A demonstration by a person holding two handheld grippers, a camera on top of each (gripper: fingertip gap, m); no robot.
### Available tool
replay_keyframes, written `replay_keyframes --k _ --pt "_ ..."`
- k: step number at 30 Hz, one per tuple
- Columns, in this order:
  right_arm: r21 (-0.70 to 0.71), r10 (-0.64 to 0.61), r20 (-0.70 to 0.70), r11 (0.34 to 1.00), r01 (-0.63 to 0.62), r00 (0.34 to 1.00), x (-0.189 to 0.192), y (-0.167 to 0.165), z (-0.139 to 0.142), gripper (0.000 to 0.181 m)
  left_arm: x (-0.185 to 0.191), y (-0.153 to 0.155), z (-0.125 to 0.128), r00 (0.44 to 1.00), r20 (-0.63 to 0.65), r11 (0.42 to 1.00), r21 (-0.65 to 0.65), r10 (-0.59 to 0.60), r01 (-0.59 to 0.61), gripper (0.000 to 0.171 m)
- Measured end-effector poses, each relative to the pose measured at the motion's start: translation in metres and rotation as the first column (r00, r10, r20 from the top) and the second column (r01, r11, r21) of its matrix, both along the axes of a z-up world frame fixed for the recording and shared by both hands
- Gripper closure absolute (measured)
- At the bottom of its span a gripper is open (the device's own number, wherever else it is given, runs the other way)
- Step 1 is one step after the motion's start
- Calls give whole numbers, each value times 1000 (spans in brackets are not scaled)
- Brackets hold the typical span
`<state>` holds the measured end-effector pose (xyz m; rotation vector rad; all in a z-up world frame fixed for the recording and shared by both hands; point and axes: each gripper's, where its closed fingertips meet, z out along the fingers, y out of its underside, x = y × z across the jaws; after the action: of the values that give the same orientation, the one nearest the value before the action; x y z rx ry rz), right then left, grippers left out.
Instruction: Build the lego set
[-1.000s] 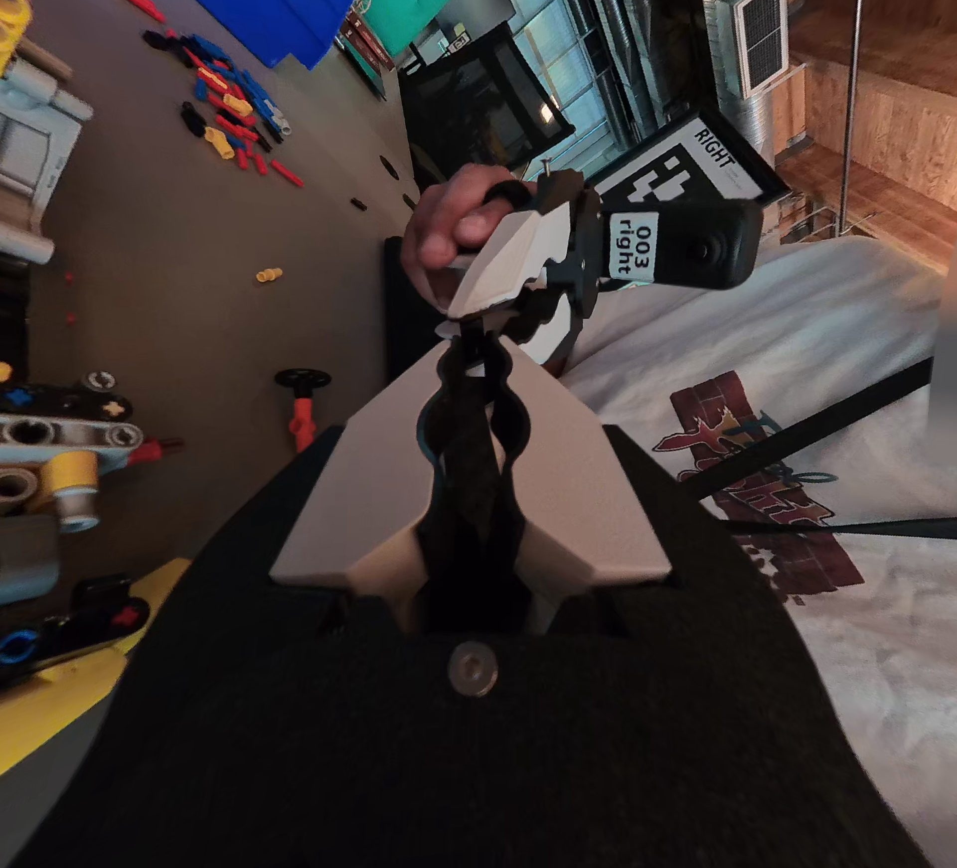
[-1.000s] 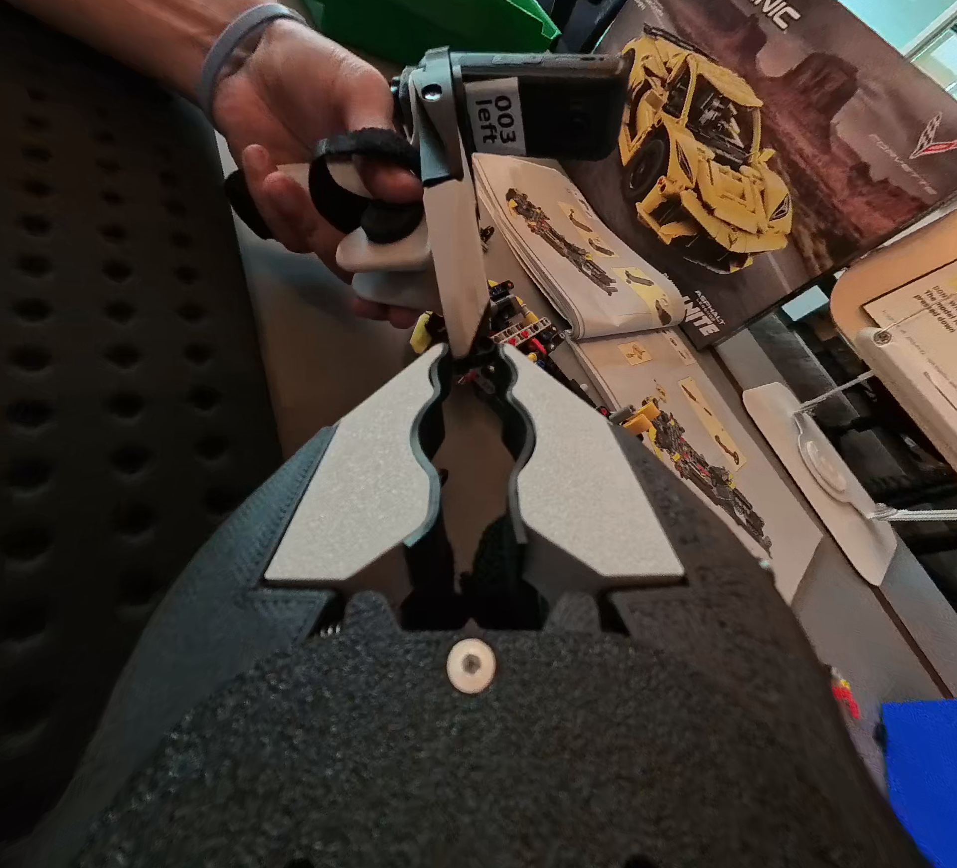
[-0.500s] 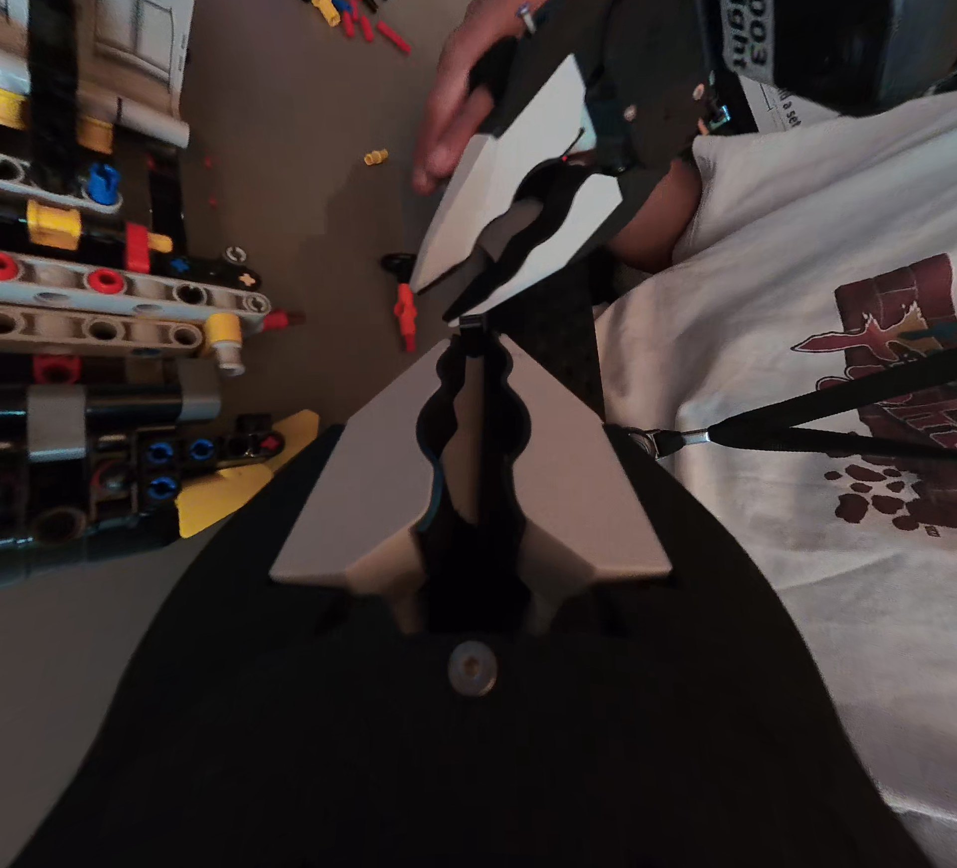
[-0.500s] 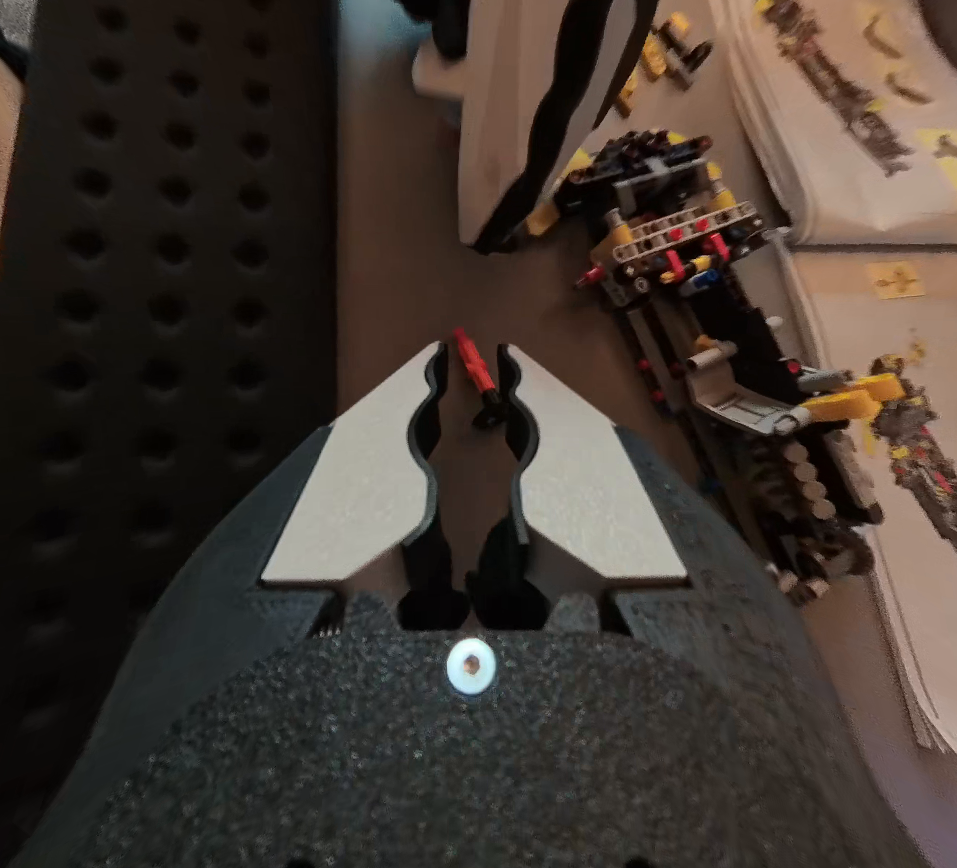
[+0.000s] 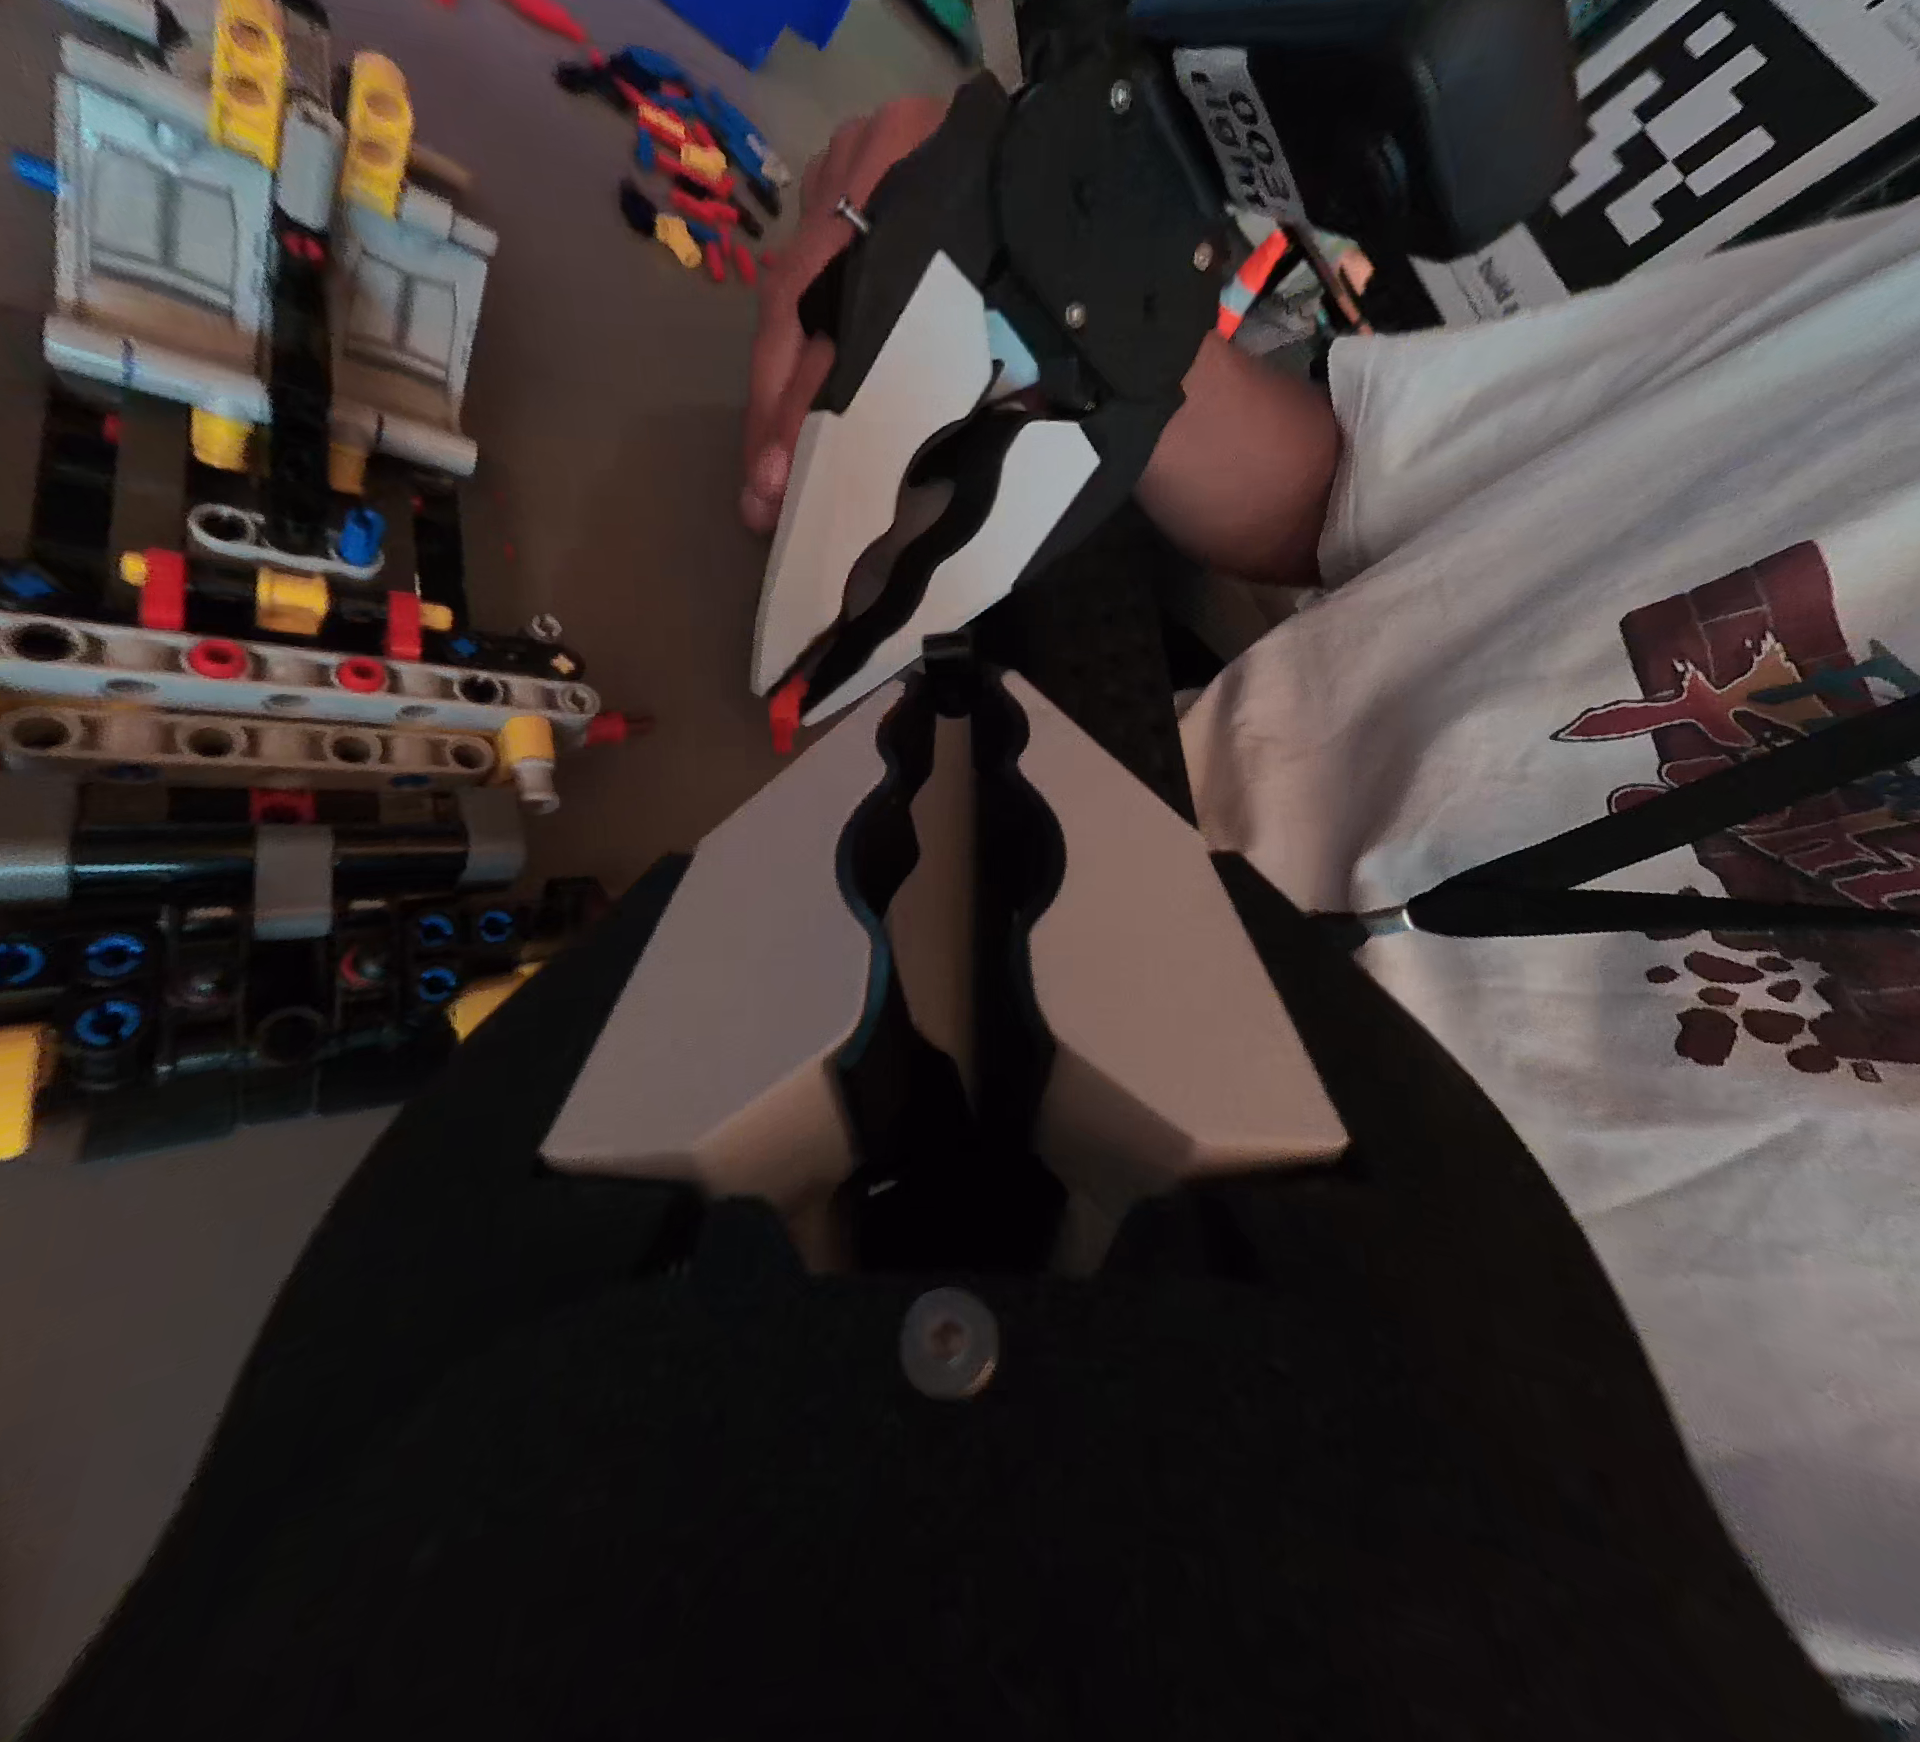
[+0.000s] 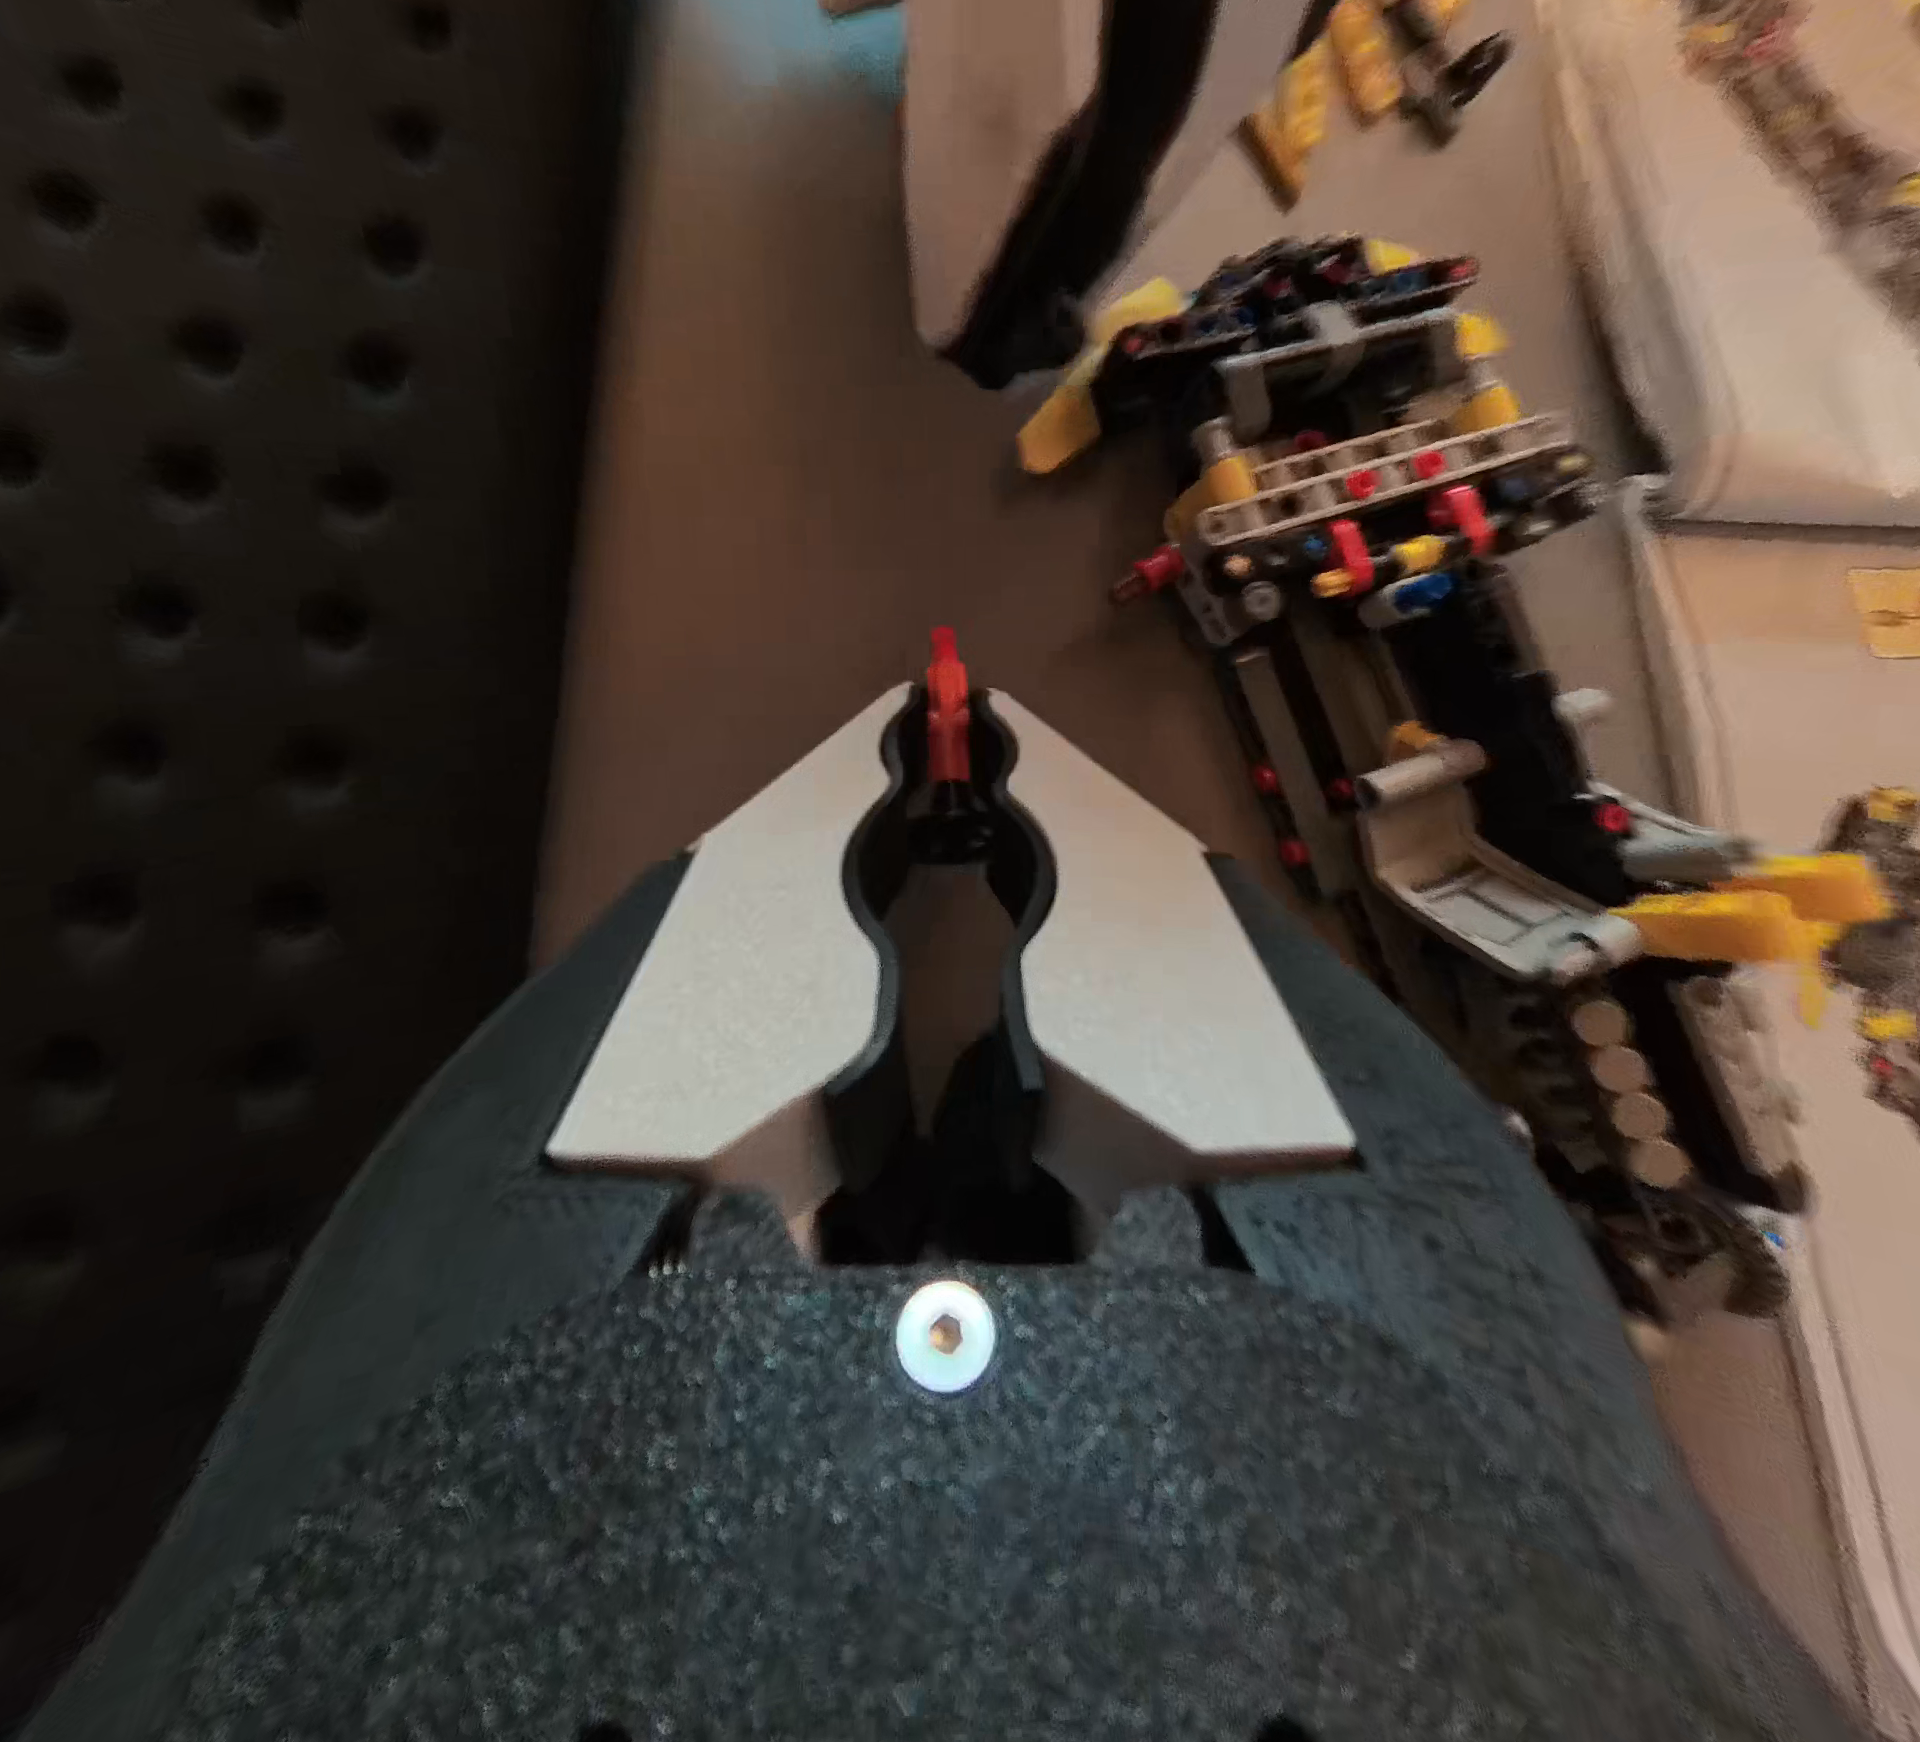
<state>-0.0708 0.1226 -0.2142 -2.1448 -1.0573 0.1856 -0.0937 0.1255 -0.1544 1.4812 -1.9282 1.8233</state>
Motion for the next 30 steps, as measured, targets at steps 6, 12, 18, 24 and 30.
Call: replay_keyframes --k 6,12,18,24,30 --pt "297 -95 -73 948 113 993 16 21 51 174 13 16 19 989 97 993 -64 107 -101 167" --pt "545 -188 203 837 49 961 28 34 64 174 20 25 20 979 121 985 -70 165 -158 167" --pt "595 -216 210 802 50 954 16 37 74 174 20 26 22 975 148 985 -82 164 -153 167" --pt "620 -227 187 782 64 956 12 37 79 174 20 27 24 976 146 981 -132 161 -142 167" --pt "620 -233 202 782 60 951 12 38 77 174 24 30 22 974 138 976 -144 181 -161 167"
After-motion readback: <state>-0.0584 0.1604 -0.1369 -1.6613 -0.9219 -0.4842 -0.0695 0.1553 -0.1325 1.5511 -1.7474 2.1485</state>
